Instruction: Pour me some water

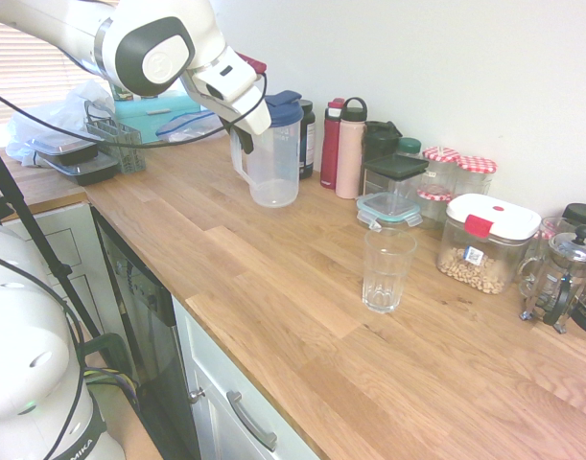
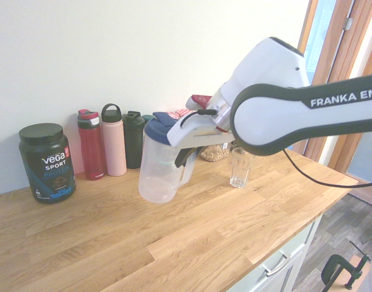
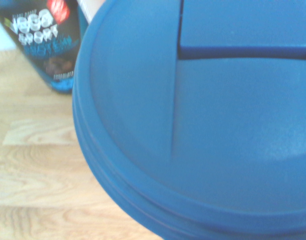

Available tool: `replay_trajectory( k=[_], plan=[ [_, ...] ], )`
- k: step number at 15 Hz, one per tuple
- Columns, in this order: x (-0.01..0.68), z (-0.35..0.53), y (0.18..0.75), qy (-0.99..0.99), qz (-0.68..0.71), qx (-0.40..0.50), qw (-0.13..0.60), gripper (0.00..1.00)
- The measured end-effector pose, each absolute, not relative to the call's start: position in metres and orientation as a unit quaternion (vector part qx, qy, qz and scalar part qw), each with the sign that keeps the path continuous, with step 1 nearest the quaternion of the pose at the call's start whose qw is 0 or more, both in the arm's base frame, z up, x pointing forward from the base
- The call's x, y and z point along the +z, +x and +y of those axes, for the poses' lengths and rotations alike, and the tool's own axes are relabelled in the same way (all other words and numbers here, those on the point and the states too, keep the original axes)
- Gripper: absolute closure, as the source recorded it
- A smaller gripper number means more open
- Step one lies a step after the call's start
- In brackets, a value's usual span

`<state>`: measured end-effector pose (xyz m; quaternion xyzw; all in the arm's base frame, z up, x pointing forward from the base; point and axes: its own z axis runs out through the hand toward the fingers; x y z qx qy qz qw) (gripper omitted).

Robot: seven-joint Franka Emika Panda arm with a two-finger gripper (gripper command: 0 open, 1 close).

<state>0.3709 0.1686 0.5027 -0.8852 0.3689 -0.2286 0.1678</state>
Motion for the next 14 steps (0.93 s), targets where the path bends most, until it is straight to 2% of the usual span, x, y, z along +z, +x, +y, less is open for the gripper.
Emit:
replay_trajectory(
  k=[5,11,12,14],
  plan=[
    [0.486,0.209,0.392,-0.896,0.372,-0.208,0.126,1.00],
    [0.452,0.223,0.408,-0.889,0.401,-0.189,0.112,1.00],
    [0.450,0.223,0.408,-0.887,0.405,-0.192,0.109,0.00],
    [0.449,0.222,0.408,-0.884,0.409,-0.199,0.108,0.00]
  ],
)
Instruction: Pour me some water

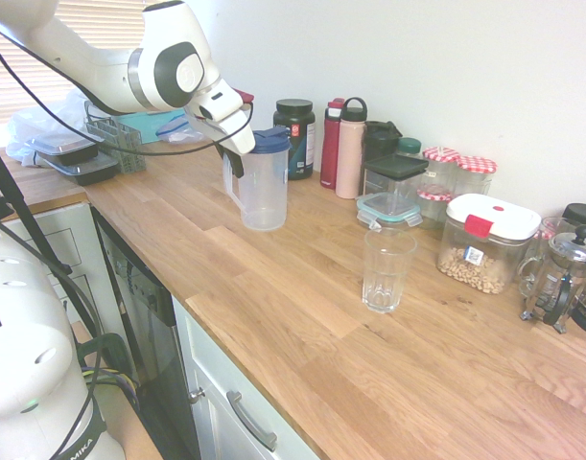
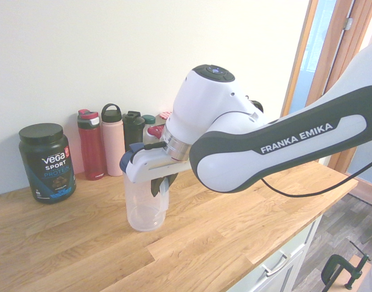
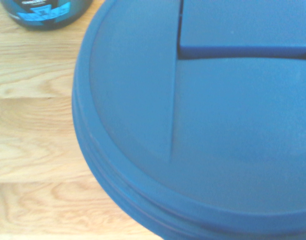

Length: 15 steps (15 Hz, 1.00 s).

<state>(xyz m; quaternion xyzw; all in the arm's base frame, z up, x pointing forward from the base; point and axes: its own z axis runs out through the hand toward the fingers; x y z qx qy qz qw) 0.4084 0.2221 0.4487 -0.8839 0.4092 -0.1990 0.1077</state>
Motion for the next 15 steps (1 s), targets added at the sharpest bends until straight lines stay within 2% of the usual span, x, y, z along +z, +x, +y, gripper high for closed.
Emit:
replay_trajectory(
  k=[15],
  plan=[
    [0.442,0.215,0.392,-0.888,0.407,-0.190,0.097,0.00]
  ],
)
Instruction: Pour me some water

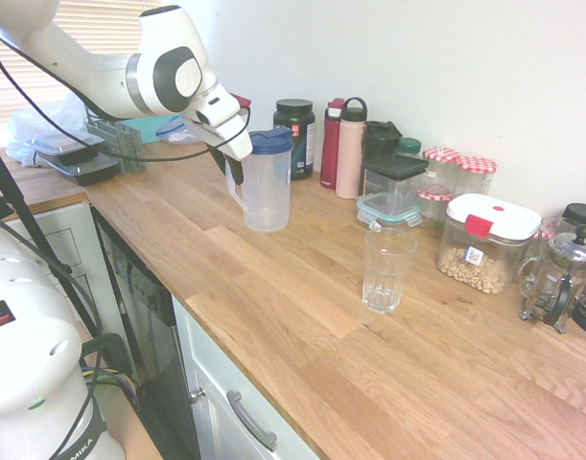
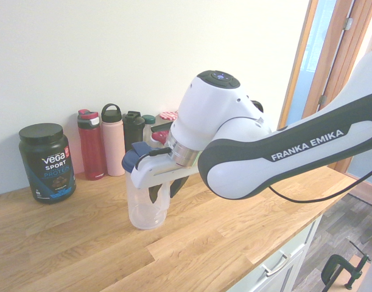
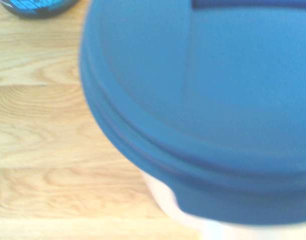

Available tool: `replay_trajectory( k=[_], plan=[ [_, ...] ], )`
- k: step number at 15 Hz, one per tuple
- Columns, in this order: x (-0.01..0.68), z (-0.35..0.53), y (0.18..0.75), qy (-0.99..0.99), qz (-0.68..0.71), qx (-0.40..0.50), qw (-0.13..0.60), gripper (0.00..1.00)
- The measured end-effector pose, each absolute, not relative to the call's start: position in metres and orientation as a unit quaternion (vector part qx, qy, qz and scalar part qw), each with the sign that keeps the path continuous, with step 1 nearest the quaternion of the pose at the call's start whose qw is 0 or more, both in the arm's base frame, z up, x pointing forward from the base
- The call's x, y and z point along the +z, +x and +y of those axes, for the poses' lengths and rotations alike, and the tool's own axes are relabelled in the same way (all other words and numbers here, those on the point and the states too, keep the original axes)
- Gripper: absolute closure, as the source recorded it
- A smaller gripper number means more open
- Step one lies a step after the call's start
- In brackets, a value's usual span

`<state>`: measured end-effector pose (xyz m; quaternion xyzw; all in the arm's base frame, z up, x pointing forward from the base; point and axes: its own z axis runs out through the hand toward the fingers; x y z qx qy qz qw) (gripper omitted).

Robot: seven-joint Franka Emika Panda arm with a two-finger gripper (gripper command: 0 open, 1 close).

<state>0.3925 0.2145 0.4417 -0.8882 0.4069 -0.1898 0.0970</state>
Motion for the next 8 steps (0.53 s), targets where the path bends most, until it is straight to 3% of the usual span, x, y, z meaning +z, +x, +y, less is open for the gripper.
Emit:
replay_trajectory(
  k=[8],
  plan=[
    [0.456,0.128,0.326,-0.907,0.412,-0.088,0.025,0.00]
  ],
)
